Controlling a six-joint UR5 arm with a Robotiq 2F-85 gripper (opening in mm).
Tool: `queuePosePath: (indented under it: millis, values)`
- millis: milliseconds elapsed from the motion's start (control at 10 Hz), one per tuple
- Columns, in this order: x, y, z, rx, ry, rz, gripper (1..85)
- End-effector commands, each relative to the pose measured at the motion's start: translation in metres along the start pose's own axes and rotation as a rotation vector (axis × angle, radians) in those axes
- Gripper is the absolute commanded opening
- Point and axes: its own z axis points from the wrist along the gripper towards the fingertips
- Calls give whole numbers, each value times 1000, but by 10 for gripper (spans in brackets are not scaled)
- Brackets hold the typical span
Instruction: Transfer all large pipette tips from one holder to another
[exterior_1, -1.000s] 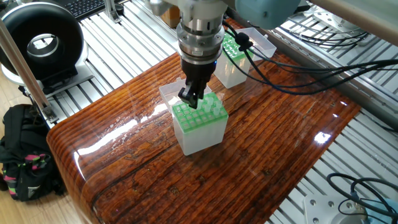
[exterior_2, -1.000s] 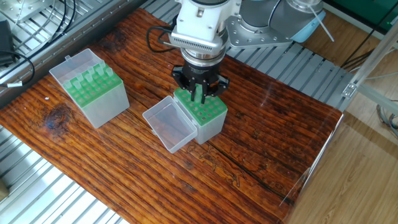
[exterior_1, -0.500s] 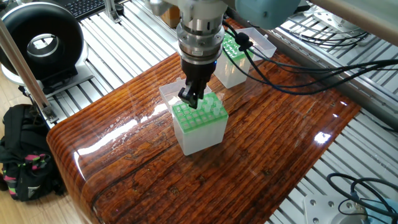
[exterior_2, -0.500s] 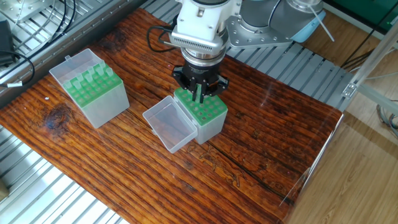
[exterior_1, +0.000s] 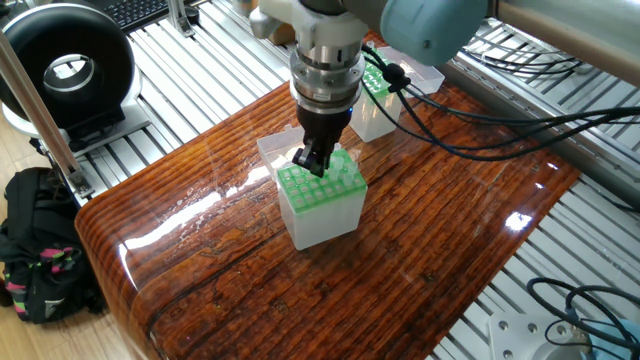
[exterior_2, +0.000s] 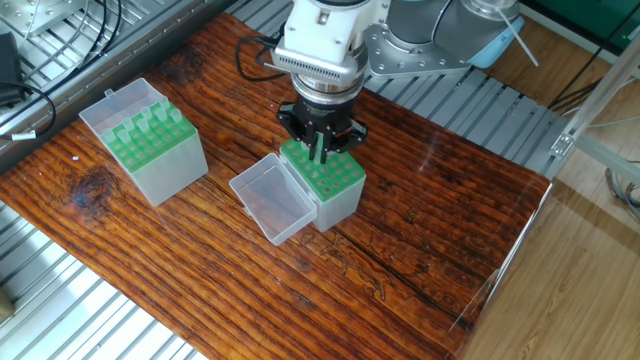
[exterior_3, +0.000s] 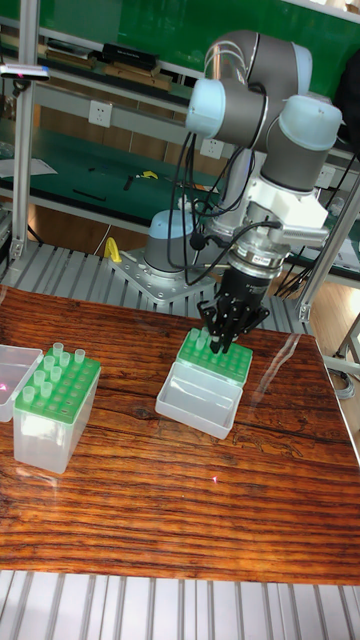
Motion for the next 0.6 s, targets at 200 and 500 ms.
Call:
queuePosePath:
  millis: [200,500]
  values:
    - [-2,3,-47,-48,-17,23,17]
    - [-4,-7,-97,-56,-64,28,30]
